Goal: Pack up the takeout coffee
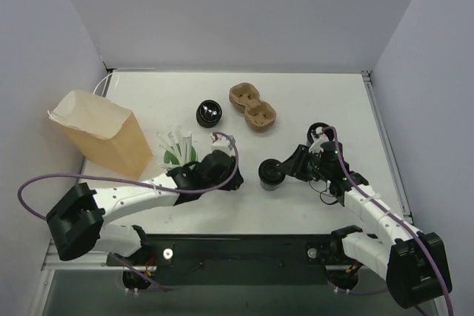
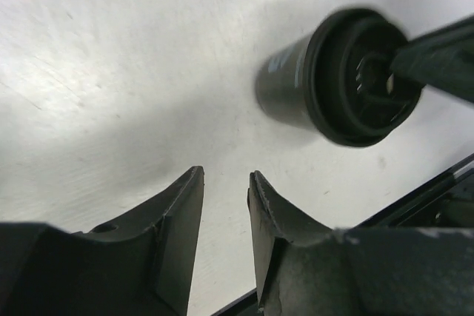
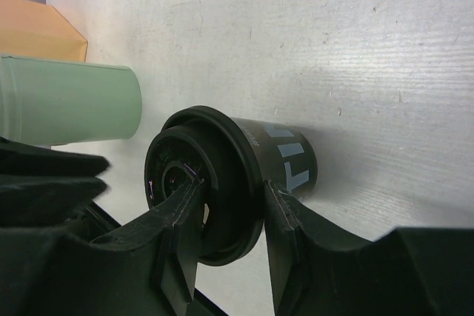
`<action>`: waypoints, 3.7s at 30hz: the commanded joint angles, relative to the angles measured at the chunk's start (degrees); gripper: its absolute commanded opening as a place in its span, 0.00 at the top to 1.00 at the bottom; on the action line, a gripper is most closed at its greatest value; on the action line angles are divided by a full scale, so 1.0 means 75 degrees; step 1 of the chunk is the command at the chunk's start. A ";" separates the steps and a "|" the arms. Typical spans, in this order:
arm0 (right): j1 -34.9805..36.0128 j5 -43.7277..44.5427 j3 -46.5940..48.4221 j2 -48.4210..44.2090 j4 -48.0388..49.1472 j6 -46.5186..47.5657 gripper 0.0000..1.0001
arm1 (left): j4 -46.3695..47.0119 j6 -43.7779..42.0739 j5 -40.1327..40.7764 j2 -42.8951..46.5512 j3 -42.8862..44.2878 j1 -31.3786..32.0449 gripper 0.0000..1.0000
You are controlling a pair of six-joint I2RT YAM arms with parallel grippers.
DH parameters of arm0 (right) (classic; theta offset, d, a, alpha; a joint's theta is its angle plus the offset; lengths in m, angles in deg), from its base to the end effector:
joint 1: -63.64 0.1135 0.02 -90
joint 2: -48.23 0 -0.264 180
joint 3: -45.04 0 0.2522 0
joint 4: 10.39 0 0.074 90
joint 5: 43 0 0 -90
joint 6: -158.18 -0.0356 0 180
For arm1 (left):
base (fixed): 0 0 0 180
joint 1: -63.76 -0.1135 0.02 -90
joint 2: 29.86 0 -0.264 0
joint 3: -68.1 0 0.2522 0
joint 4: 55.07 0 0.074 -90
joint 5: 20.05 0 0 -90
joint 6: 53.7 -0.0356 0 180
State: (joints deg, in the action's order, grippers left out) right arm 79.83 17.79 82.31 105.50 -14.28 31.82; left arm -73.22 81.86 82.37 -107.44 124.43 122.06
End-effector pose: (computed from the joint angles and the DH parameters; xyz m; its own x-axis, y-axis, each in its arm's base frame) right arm 0.1971 0.0753 0.2068 -0.7115 0.3323 -0.6191 -0.3105 0.6418 0.7012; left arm 0.1549 -0.2362 0.2109 -0.7644 -0.0892 -0.6385 0.2825 0.8439 -0.4561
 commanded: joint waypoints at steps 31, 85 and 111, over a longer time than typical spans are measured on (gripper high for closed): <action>0.2645 0.4269 0.3626 -0.0374 -0.5745 0.1765 0.12 | -0.4431 -0.1857 -0.2360 0.5407 0.1309 -0.0977 0.03; -0.0364 0.6815 0.2935 0.0027 -0.8043 -0.0673 0.27 | -0.8345 -0.2676 0.4926 0.3795 0.4846 -0.1047 0.07; -0.0810 0.6145 0.4154 -0.0992 -0.8159 0.0816 0.02 | -0.7233 -0.5946 0.2236 0.1357 0.6453 -0.6027 0.10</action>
State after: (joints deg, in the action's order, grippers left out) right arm 73.84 62.95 110.25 99.14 -71.96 35.30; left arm -131.38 40.60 104.21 -95.13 171.38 79.22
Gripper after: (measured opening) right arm 0.974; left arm 0.918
